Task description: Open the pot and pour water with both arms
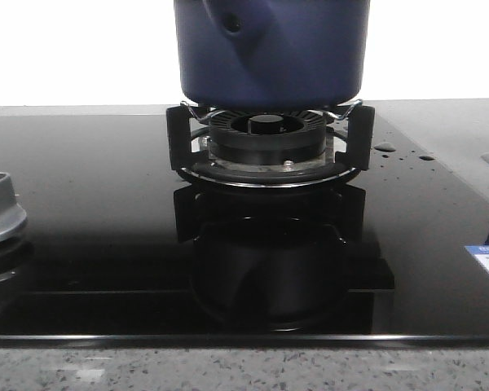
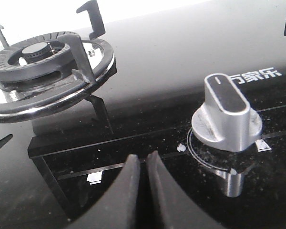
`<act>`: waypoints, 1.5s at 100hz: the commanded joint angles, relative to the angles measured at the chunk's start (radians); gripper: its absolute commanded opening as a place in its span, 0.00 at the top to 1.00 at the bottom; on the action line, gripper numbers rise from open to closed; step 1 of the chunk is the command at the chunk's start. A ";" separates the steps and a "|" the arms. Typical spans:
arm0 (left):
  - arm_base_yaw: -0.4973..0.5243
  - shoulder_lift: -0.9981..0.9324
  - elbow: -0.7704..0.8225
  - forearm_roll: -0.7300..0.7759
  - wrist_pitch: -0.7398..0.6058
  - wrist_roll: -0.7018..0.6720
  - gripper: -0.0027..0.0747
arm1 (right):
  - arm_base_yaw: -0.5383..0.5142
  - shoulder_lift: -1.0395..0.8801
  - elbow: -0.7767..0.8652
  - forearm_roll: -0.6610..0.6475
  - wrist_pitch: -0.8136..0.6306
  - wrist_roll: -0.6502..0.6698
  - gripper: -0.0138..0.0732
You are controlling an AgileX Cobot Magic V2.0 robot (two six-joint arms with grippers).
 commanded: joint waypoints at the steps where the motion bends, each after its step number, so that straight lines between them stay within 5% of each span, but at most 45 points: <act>1: 0.002 -0.029 0.044 0.005 -0.022 -0.013 0.99 | 0.002 0.005 -0.028 -0.011 -0.042 -0.001 0.92; 36: 0.002 -0.029 0.044 0.003 -0.022 -0.013 0.99 | 0.002 0.005 0.005 0.004 0.011 -0.039 0.92; 53: 0.002 -0.029 0.044 0.002 -0.022 -0.013 0.99 | 0.002 0.001 0.096 0.298 0.057 -0.285 0.92; 89: 0.002 -0.029 0.044 0.002 -0.022 -0.013 0.99 | -0.097 -0.264 0.396 0.530 0.073 -0.309 0.92; 111: 0.002 -0.029 0.044 -0.001 -0.024 -0.013 0.99 | -0.197 -0.351 0.393 0.841 0.258 -0.738 0.92; 150: 0.002 -0.029 0.044 -0.001 -0.024 -0.013 0.99 | -0.201 -0.353 0.393 0.847 0.355 -0.762 0.92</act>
